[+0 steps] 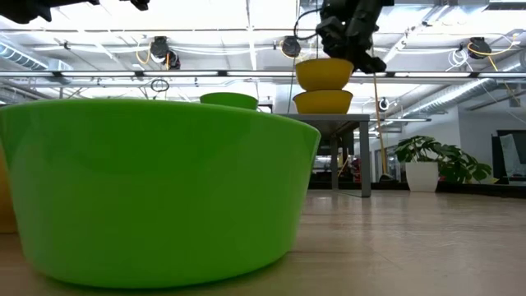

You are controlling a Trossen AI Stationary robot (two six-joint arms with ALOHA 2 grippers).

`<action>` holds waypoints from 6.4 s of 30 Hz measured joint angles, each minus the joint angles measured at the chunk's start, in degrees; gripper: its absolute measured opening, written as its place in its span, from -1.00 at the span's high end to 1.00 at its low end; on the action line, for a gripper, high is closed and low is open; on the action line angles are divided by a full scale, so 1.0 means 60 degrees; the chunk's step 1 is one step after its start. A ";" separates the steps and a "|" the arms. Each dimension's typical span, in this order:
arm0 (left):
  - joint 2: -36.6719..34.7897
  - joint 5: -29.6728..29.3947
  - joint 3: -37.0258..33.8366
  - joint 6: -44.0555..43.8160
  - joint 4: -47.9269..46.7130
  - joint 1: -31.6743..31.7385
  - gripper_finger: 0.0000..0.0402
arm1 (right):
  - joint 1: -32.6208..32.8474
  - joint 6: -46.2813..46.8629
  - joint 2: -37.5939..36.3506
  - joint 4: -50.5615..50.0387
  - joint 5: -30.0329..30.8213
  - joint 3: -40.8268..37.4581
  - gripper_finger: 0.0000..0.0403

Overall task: Pick & Place Mini bowls
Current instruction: Stack the white patterned bowl on top of the white patterned bowl on the shelf, then stack the green bowl on top of the green bowl on the shelf

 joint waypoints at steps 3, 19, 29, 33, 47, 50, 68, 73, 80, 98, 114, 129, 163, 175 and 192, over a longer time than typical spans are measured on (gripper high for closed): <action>0.0001 0.0000 0.0000 -0.0028 0.0000 0.0003 0.05 | 0.0046 -0.0080 0.0204 0.0030 0.0018 0.0011 1.00; 0.0004 0.0000 0.0000 0.0001 -0.0026 0.0002 0.05 | 0.0056 -0.0233 0.0439 -0.0044 0.0774 0.0000 1.00; 0.0002 0.0000 0.0000 -0.0003 -0.0026 0.0000 0.05 | 0.0117 -0.0208 0.0433 0.0079 0.0749 -0.0082 1.00; 0.0000 0.0000 0.0000 -0.0010 -0.0026 0.0002 0.05 | 0.0109 -0.0096 0.0435 0.0280 0.0766 -0.0469 1.00; 0.0004 0.0000 0.0000 -0.0014 -0.0029 0.0000 0.05 | 0.0109 -0.0044 0.0417 0.0696 0.0705 -0.0823 0.96; 0.0002 0.0000 0.0000 -0.0014 -0.0033 0.0003 0.05 | 0.0109 -0.0035 0.0417 0.0716 0.0691 -0.0823 0.92; 0.0004 -0.0004 0.0000 -0.0010 -0.0036 0.0001 0.05 | 0.0109 0.0018 -0.0139 0.1206 0.0735 -0.0831 0.46; 0.0004 -0.0004 0.0000 -0.0010 -0.0040 0.0000 0.05 | 0.0117 0.0009 -0.0490 0.1518 0.0717 -0.0831 0.37; 0.0000 -0.0004 0.0000 -0.0006 -0.0040 0.0003 0.05 | 0.0952 -0.0344 -0.1112 0.2308 0.0679 -0.0831 0.35; 0.0002 0.0000 0.0000 -0.0061 -0.0103 0.0000 0.05 | 0.8512 -0.0409 -0.3082 1.1259 0.2453 -0.5884 0.37; 0.0057 0.0022 0.0000 -0.0308 0.0041 -0.0015 0.05 | 1.0073 -0.0461 0.1167 1.3114 0.2521 -0.6679 0.37; 0.0266 0.0018 -0.0004 -0.0214 0.0240 -0.0015 0.05 | 0.9789 0.1317 0.3346 0.7702 0.1268 -0.2690 0.37; 0.8055 -0.0154 0.5829 -0.4550 -0.7100 -0.4456 0.05 | 1.2122 -0.4234 -0.5356 1.2785 0.7272 -0.9125 0.55; 1.0231 0.0769 0.7326 -0.6195 -0.7924 -0.4023 0.05 | 1.1781 -0.7097 -0.7499 1.5859 0.7235 -1.1354 0.55; 1.1296 0.0406 0.7337 -0.6636 -0.8318 -0.3799 0.05 | 1.1781 -0.7818 -0.7601 1.6291 0.7202 -1.1642 0.55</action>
